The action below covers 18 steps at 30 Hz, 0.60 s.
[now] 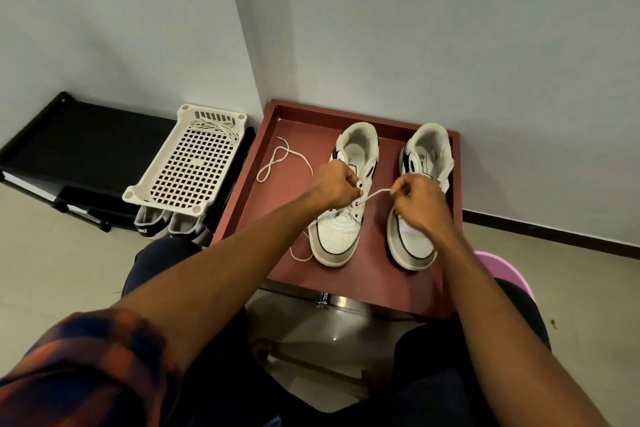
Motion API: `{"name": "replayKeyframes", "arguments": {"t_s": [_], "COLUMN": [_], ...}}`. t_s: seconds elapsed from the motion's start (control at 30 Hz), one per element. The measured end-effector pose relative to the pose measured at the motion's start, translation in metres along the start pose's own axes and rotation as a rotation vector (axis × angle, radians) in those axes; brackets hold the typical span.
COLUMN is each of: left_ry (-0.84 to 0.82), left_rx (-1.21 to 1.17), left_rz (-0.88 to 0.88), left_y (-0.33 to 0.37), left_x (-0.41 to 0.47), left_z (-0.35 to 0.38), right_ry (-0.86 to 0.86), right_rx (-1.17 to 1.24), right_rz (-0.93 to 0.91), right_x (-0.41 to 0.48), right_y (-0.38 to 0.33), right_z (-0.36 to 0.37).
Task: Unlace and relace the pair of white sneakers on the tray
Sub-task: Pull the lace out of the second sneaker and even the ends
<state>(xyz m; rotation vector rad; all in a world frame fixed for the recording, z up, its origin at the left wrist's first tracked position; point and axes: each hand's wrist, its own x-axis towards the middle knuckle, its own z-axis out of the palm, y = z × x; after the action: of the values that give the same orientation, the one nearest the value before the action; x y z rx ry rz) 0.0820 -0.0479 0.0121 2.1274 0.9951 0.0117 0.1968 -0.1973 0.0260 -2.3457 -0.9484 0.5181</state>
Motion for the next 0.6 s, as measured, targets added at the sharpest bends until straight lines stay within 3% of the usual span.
{"name": "replayKeyframes", "arguments": {"t_s": [0.17, 0.27, 0.37, 0.47, 0.6], "left_ry": [-0.051, -0.110, -0.131, -0.135, -0.136], "left_rx": [-0.100, -0.258, -0.318, -0.346, -0.392], "left_rz": [-0.036, -0.067, -0.087, -0.090, -0.107], "left_y": [-0.004, -0.006, -0.006, -0.006, -0.005], "left_x": [0.003, 0.004, 0.002, 0.002, 0.002], "left_z": [-0.001, -0.004, -0.006, -0.005, -0.005], "right_ry": [0.273, 0.400, 0.381, 0.340, 0.127], "right_rx": [-0.088, -0.025, 0.089, 0.118, 0.401], "right_rz": [0.062, 0.165, 0.248, 0.203, 0.382], "right_x": [0.040, 0.062, 0.058, 0.024, -0.017], "right_y": [0.004, 0.003, -0.003, -0.015, -0.020], "right_z": [-0.064, -0.086, -0.081, -0.047, 0.020]}}
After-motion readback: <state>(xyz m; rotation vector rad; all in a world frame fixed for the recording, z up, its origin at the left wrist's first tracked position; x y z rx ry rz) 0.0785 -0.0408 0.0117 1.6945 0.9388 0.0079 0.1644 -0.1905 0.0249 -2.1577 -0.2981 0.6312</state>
